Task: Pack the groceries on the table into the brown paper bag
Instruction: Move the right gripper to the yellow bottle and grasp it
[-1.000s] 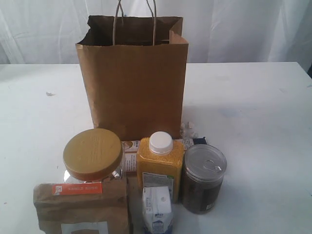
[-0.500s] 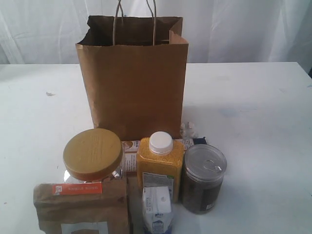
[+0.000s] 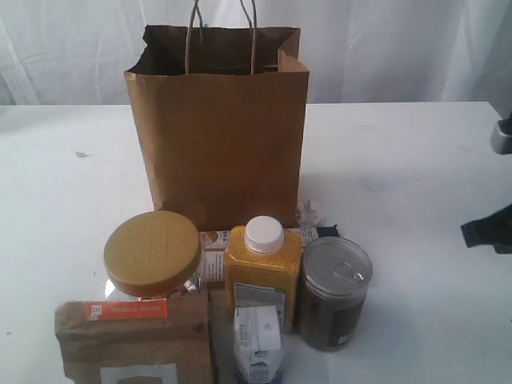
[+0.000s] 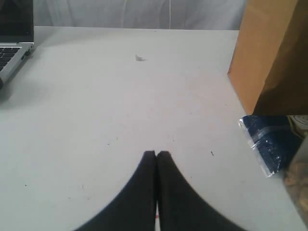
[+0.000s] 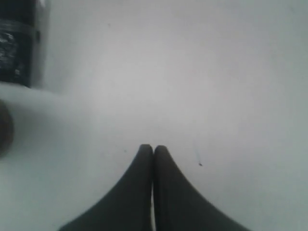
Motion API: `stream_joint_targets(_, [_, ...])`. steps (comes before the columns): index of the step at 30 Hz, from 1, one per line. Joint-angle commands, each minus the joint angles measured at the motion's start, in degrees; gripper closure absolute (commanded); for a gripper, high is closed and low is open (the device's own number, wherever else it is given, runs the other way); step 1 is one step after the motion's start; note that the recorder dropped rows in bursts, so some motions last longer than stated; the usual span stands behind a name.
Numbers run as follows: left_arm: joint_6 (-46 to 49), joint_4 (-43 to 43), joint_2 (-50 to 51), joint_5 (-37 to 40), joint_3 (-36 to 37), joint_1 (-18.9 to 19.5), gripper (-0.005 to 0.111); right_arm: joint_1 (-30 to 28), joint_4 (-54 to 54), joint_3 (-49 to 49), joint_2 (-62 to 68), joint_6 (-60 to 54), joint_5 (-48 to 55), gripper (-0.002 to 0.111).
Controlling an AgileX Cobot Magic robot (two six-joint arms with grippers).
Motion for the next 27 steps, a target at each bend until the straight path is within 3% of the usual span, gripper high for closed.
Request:
stream_joint_targets(1, [0.0,-0.3,-0.3,0.0,0.1,-0.1,0.107,2.5,10.9,-2.9,3.4,-11.5,0.4,0.108])
stream_joint_targets(6, [0.0,-0.3,-0.3,0.0,0.1,-0.1,0.107,5.1,21.1,-4.2,3.6,-20.1,-1.0,0.108])
stream_joint_targets(14, [0.0,-0.3,-0.3,0.0,0.1,-0.1,0.107,9.4,26.2,-5.4,3.1,-29.4,1.6,0.105])
stream_joint_targets(18, [0.0,-0.3,-0.3,0.0,0.1,-0.1,0.107,13.7,28.2,-5.4,3.1,-37.1,3.2,0.086])
stream_joint_targets(21, [0.0,-0.3,-0.3,0.0,0.1,-0.1,0.107,16.0,28.0,-5.4,3.1,-37.9,3.2,0.064])
stream_joint_targets(22, [0.0,-0.3,-0.3,0.0,0.1,-0.1,0.107,16.7,28.0,-5.4,3.1,-37.9,2.3,0.049])
stream_joint_targets(24, [0.0,-0.3,-0.3,0.0,0.1,-0.1,0.107,16.7,28.2,-5.5,3.1,-37.9,-0.3,0.036])
stream_joint_targets(27, [0.0,-0.3,-0.3,0.0,0.1,-0.1,0.107,16.7,29.3,-8.1,3.2,-37.9,1.6,0.035])
